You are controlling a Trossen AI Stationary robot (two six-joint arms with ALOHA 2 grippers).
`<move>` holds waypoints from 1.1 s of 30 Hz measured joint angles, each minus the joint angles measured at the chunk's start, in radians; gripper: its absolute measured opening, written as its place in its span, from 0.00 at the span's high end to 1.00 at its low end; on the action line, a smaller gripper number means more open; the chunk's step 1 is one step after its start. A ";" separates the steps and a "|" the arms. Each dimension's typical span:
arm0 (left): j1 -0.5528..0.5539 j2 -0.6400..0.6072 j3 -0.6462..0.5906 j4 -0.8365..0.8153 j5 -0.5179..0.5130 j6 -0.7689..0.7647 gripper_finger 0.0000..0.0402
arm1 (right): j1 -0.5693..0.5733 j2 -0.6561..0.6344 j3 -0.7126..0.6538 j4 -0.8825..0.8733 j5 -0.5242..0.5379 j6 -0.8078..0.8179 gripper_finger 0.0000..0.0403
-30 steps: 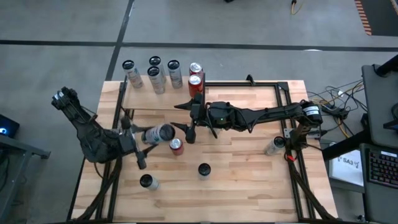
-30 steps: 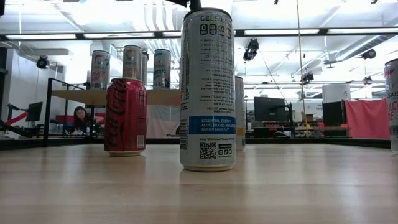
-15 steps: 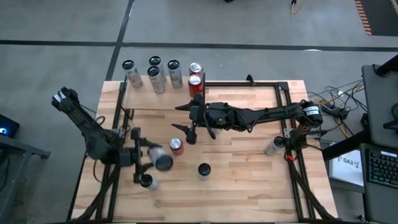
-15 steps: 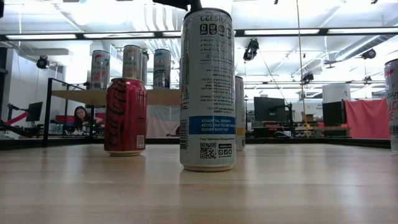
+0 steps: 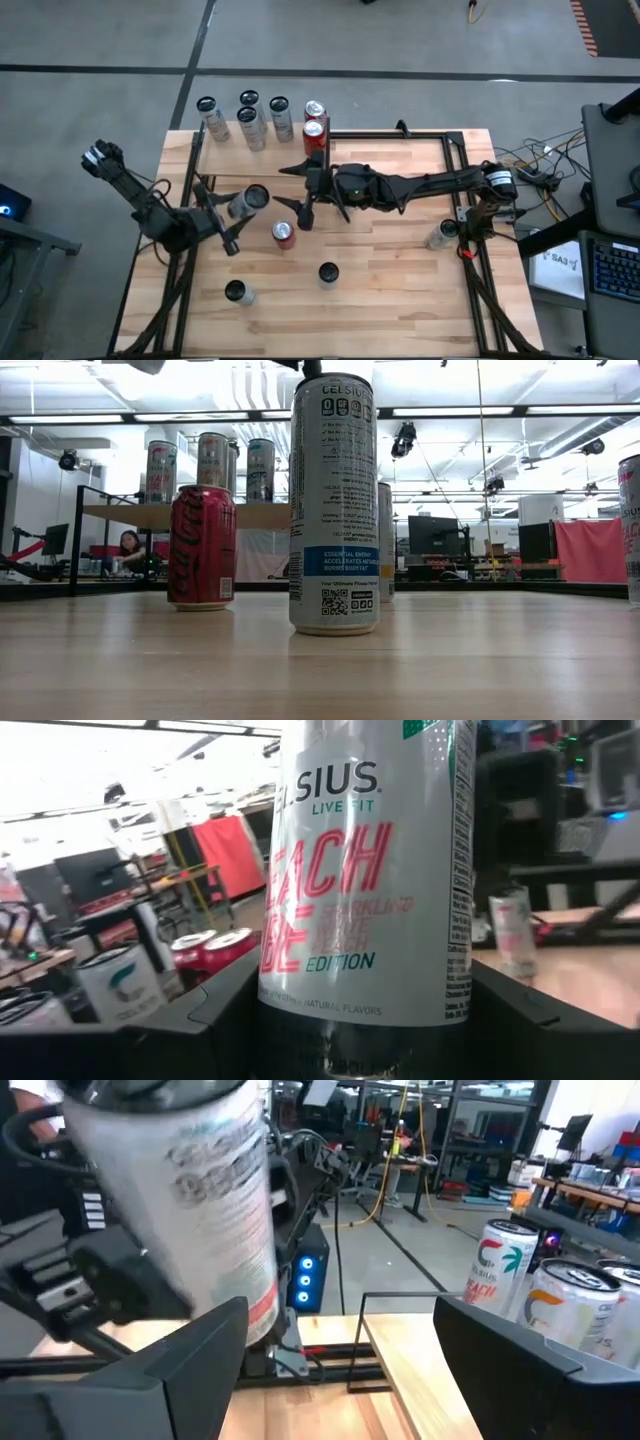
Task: Place canned beverage on shelf
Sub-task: Put the top white pink soda can on the shelf aligned with the other white pink soda can
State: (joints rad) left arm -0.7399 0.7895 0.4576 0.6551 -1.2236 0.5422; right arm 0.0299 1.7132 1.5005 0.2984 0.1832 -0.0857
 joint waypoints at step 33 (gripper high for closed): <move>0.029 -0.023 0.004 -0.006 -0.140 0.140 0.42 | 0.000 0.205 0.143 0.261 -0.086 0.048 0.21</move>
State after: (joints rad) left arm -0.7110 0.7662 0.4614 0.6495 -1.3637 0.6827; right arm 0.0303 1.9181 1.6437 0.5593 0.0967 -0.0379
